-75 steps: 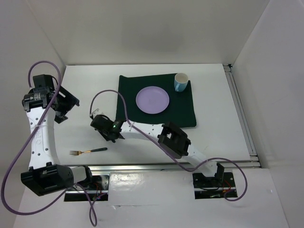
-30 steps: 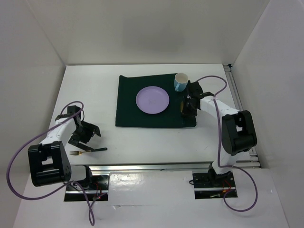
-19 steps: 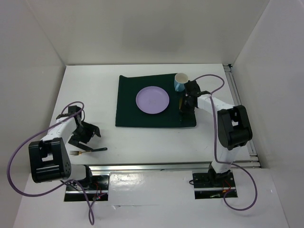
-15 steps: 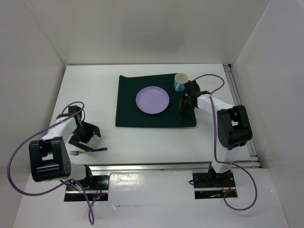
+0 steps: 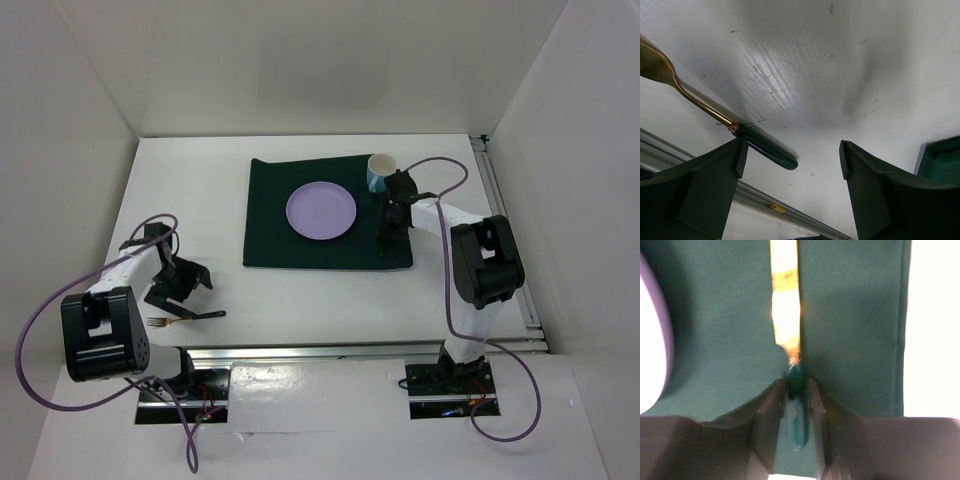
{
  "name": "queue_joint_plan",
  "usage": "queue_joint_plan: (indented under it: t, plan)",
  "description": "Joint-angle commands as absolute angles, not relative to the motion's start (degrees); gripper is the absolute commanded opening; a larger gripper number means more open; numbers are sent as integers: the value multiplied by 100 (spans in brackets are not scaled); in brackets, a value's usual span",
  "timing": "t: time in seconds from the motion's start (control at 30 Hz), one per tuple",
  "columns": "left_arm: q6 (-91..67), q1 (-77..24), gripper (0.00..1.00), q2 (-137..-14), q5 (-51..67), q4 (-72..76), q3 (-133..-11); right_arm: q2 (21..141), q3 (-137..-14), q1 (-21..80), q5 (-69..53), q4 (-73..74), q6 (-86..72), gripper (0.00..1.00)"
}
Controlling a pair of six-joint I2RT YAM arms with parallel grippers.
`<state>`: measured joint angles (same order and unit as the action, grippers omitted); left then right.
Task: Set the dinner table for one person
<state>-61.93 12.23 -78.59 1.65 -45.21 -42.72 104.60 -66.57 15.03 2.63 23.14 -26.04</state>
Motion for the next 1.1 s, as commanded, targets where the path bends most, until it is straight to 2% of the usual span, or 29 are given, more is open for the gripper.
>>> queue_joint_plan:
  t: [0.0,0.03,0.1,0.17,0.57,0.73,0.9,1.07]
  plan:
    - [-6319,1248,92,-7997,132,-4597,-4245,10556,-6873,1573,667,2127,-2575,39]
    - [-6319,1248,92,-7998,132,-4597,-4245,10460,-6873,1573,668,2127,-2575,59]
    - [-6372,1248,90,-8060,184,-4597,-4245,10310,-6821,1573,668,2127,-2575,73]
    - [-6372,1248,90,-8060,237,-4649,-4245,10099,-6820,1625,668,2258,-2575,81]
    - [-6372,1248,90,-7217,26,-5361,-4544,9265,-6926,1626,668,2689,-2628,83]
    - [-6749,1248,83,-6803,157,-5484,-4105,9000,-6926,1626,563,2804,-2628,83]
    - [-6926,1248,79,-7013,352,-5142,-3736,8746,-6979,1626,448,2970,-2566,83]
    - [-7119,1248,79,-7268,422,-4764,-3569,8456,-6979,1626,448,3076,-2505,83]
